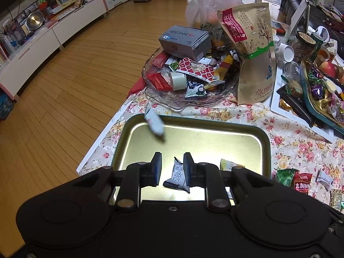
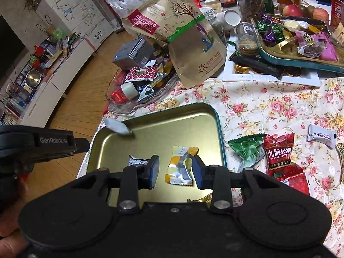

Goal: Organize snacks
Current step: 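Carry both packets over the gold tray and open both tools to release, then move both open tools back toward the remaining snacks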

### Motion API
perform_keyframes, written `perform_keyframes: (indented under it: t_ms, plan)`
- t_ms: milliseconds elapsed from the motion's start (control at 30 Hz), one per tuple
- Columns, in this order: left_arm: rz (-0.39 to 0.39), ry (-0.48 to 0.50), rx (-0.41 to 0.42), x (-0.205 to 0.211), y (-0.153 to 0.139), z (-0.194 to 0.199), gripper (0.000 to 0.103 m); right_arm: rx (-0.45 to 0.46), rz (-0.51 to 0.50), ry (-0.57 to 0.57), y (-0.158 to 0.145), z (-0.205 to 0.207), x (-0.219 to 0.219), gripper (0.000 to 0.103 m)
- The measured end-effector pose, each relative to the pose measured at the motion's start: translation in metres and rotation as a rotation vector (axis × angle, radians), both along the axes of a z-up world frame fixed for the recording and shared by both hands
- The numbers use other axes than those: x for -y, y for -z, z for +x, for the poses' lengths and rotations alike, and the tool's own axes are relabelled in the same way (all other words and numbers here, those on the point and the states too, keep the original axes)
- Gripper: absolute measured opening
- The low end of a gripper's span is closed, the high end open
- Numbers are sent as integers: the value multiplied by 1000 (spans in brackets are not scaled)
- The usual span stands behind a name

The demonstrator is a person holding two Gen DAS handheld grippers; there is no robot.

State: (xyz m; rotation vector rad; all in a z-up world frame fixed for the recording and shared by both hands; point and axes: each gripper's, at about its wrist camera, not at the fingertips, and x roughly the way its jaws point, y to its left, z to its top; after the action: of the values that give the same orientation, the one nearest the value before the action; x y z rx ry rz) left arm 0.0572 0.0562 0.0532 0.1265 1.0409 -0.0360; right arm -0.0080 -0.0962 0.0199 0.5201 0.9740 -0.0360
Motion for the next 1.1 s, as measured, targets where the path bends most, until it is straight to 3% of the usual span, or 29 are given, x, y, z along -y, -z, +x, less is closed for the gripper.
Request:
perform_keyframes:
  t_ms: [667,1100]
  plan:
    - [2,69,-54,34,7,-7,29,-49,-27,81,6,-11,32,37]
    - [-28,277,-151,116,17,-34,29,-181,-102,291,36,-59,129,37]
